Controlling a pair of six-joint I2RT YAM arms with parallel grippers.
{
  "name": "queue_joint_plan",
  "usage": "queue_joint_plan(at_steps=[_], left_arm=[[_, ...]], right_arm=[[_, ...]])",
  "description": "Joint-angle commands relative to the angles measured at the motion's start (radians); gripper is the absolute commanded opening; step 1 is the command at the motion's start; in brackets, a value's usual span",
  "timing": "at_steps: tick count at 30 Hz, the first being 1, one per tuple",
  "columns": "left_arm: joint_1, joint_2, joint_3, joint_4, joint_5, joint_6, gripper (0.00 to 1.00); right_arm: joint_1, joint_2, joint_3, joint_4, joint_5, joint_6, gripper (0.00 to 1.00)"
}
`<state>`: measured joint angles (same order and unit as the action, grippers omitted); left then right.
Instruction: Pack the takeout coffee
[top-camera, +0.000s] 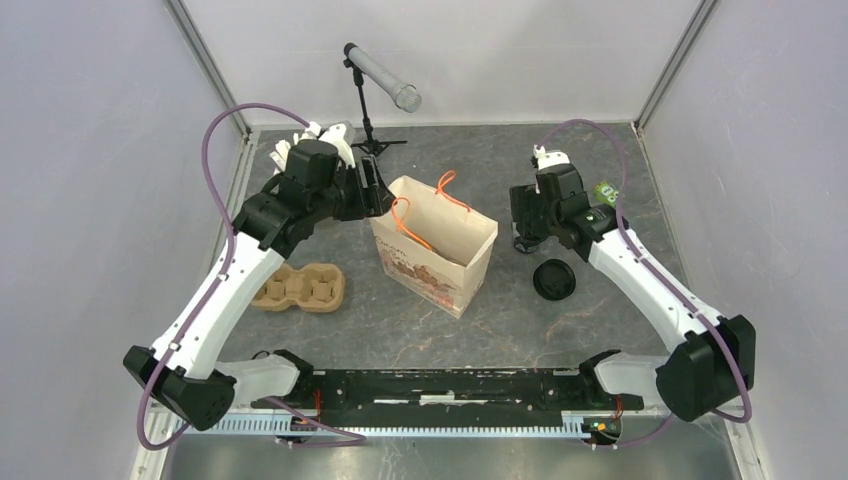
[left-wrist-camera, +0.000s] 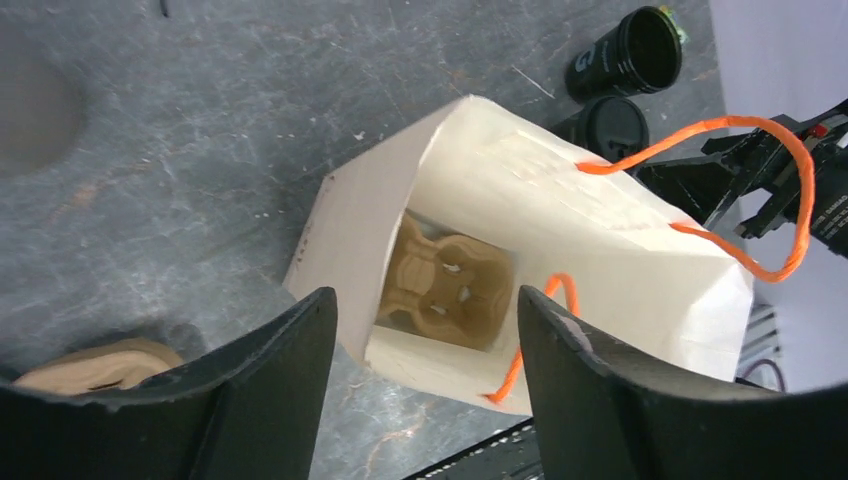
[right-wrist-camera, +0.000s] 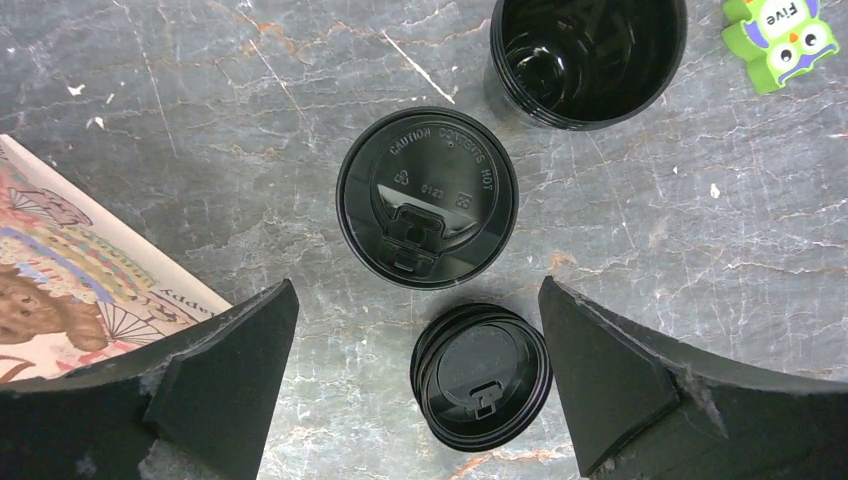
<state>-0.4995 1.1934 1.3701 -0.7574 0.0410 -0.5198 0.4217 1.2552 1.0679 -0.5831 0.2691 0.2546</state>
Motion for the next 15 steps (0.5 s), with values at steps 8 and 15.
queue_joint_plan(at_steps=[8, 15], left_arm=[[0.007, 0.113, 0.143, -0.128, -0.109, 0.198, 0.83], [0.019, 0.193, 0.202, -0.125, -0.065, 0.244, 0.82]], right_arm=[[-0.035, 0.087, 0.050, 0.031, -0.059, -0.049, 0.98], [-0.042, 0.097, 0.059, 0.034, -0.042, -0.058, 0.98]])
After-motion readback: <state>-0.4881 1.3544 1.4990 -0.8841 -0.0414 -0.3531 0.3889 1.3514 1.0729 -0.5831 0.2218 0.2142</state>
